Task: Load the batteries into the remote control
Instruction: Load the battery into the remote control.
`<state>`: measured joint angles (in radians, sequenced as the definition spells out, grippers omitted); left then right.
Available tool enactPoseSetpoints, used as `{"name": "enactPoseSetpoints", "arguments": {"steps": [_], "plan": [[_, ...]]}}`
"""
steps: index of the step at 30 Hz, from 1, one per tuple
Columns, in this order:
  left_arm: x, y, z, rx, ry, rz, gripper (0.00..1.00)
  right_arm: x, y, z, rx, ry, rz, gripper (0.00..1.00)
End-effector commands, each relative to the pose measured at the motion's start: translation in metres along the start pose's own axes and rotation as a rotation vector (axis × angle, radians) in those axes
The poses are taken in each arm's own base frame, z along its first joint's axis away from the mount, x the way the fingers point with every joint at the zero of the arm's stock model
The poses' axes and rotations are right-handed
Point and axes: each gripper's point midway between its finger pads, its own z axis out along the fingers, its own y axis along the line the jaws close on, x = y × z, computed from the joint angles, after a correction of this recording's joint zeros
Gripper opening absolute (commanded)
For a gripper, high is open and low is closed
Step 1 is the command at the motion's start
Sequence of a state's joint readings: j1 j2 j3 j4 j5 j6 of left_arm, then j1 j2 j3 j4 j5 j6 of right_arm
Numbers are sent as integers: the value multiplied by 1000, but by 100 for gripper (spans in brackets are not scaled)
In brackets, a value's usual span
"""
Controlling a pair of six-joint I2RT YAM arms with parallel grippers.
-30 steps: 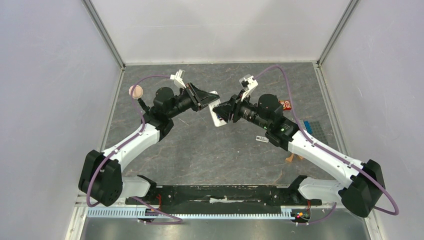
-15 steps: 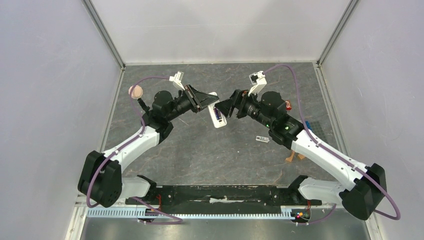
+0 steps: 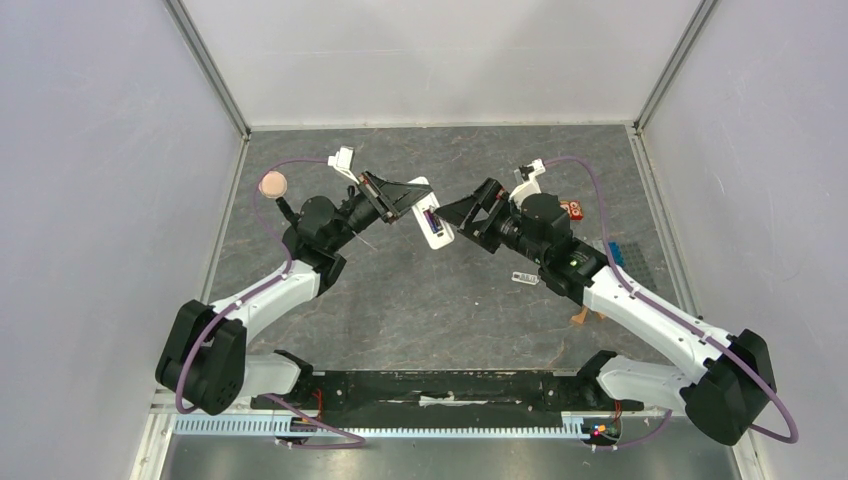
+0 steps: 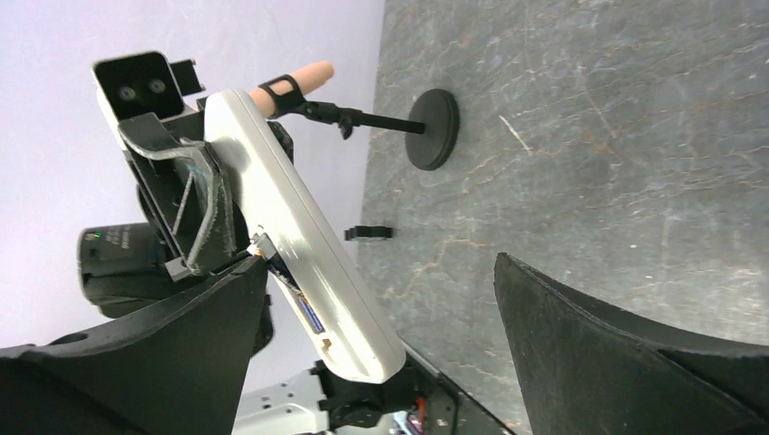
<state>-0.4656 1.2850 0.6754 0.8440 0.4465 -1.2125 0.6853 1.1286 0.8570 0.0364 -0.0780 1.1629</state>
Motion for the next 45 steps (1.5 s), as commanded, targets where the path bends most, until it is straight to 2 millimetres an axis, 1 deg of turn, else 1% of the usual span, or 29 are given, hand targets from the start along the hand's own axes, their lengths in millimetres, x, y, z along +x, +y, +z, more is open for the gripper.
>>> {"name": "enactPoseSetpoints", "arguments": {"steps": [1,5,8,15,17,25,29,31,37,45], "plan": [[-21,-33,-1,120,-90,22,2,-15,29,-3,-90,-53,125,98],[-20,-32,0,120,-88,19,2,-18,38,-4,-126,-61,148,98],[-21,-31,0,118,-89,19,2,-17,39,-3,-134,-52,154,98],[-18,-32,1,124,-80,26,2,-11,39,4,-140,-20,182,98],[-15,-36,1,141,-63,39,2,-10,38,6,-138,-16,190,98],[-11,-34,-1,131,-51,44,2,-6,34,10,-124,4,197,98],[-12,-36,-1,134,-57,41,2,1,28,12,-106,29,200,91],[-14,-38,-1,136,-62,36,2,5,21,12,-92,43,207,84],[-18,-46,-2,148,-80,15,2,17,6,11,-66,72,216,70],[-27,-57,-1,148,-101,-54,2,25,-13,8,-31,74,195,61]]}}
